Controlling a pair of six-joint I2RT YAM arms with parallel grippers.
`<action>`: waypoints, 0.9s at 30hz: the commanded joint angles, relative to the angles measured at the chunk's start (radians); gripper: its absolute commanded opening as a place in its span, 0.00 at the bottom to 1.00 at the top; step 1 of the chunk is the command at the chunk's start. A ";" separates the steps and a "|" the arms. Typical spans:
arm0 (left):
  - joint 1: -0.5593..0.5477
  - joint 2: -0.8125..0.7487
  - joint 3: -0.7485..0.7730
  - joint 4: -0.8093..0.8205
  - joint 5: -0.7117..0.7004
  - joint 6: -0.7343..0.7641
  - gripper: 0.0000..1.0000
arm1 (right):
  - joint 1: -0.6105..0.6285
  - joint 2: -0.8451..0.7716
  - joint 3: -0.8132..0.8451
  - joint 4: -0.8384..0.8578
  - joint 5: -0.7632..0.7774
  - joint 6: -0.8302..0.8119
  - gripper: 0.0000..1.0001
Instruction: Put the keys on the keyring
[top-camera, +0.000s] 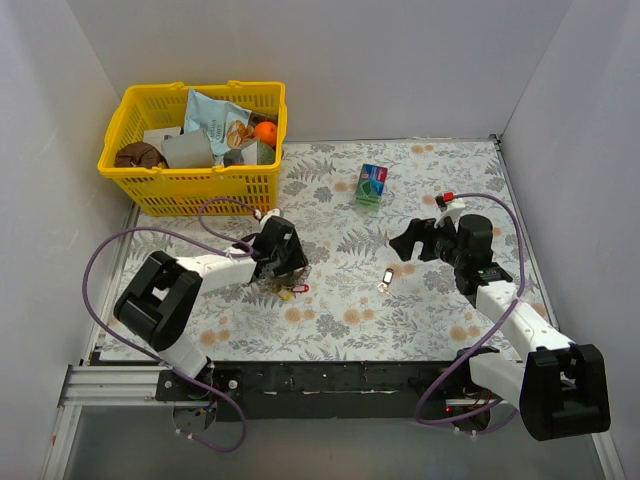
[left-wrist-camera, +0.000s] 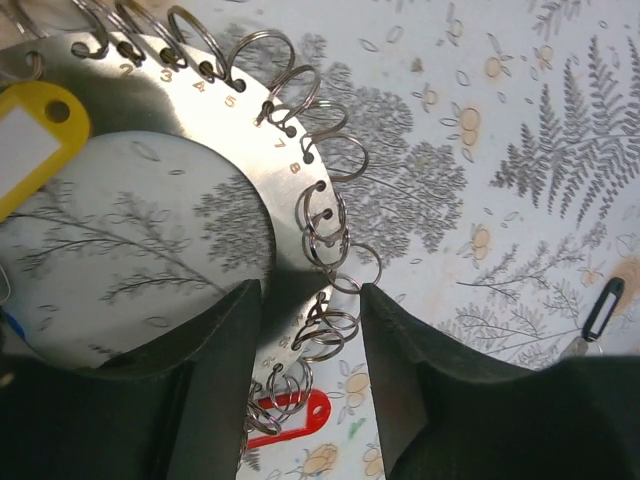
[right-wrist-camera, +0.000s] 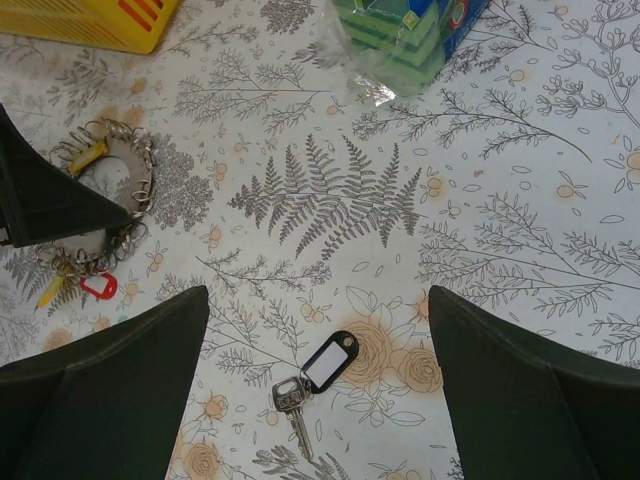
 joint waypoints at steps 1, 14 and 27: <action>-0.072 0.080 0.025 -0.039 0.065 -0.053 0.44 | 0.003 0.010 0.033 0.024 -0.031 0.004 0.97; -0.098 -0.091 0.053 0.071 0.005 -0.010 0.57 | 0.004 -0.009 0.051 -0.040 0.009 -0.007 0.98; -0.014 -0.449 -0.044 -0.097 -0.184 0.014 0.96 | 0.065 0.049 0.111 -0.111 0.035 -0.007 0.98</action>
